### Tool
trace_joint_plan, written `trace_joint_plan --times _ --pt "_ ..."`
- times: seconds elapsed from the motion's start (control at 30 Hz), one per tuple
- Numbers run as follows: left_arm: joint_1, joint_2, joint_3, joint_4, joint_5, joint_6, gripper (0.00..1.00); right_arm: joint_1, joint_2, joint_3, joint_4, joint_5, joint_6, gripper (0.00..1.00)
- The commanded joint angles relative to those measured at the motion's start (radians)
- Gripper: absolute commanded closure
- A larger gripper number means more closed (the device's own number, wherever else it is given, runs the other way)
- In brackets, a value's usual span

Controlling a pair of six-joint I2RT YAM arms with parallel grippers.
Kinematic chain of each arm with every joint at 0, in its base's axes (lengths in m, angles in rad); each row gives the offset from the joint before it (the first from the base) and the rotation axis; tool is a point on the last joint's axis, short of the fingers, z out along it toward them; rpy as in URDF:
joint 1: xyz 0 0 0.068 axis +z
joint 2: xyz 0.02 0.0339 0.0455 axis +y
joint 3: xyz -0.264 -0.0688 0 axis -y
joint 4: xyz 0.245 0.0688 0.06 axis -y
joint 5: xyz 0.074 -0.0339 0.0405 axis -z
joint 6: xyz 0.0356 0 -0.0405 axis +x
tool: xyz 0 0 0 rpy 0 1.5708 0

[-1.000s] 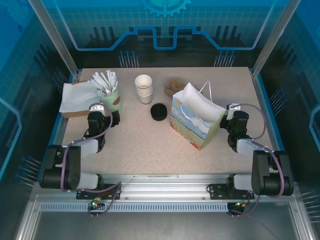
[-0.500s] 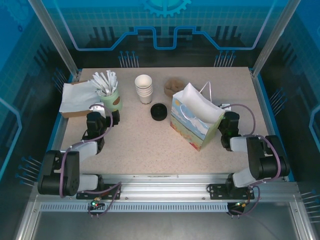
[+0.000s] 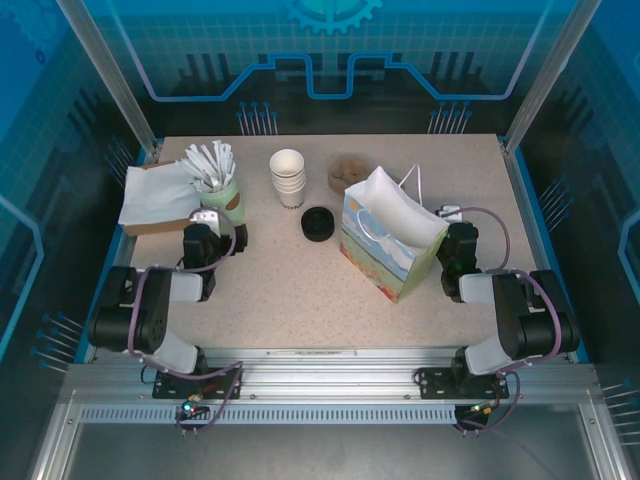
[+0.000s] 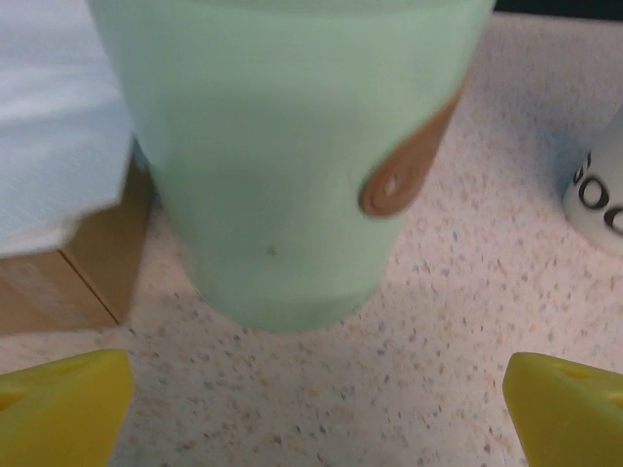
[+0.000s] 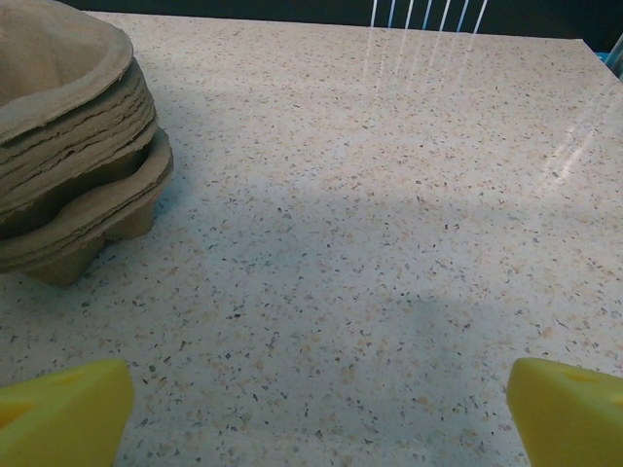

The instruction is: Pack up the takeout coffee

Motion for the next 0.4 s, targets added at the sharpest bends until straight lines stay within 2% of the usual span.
trace_joint_plan --times 0.0,0.37 --pt "-0.013 0.004 -0.004 0.107 0.008 0.018 0.01 0.015 0.007 0.013 0.031 0.019 -0.010 0.00" --pt "-0.013 0.006 -0.007 0.114 0.005 0.020 0.01 0.019 0.007 0.014 0.029 0.023 -0.013 0.00"
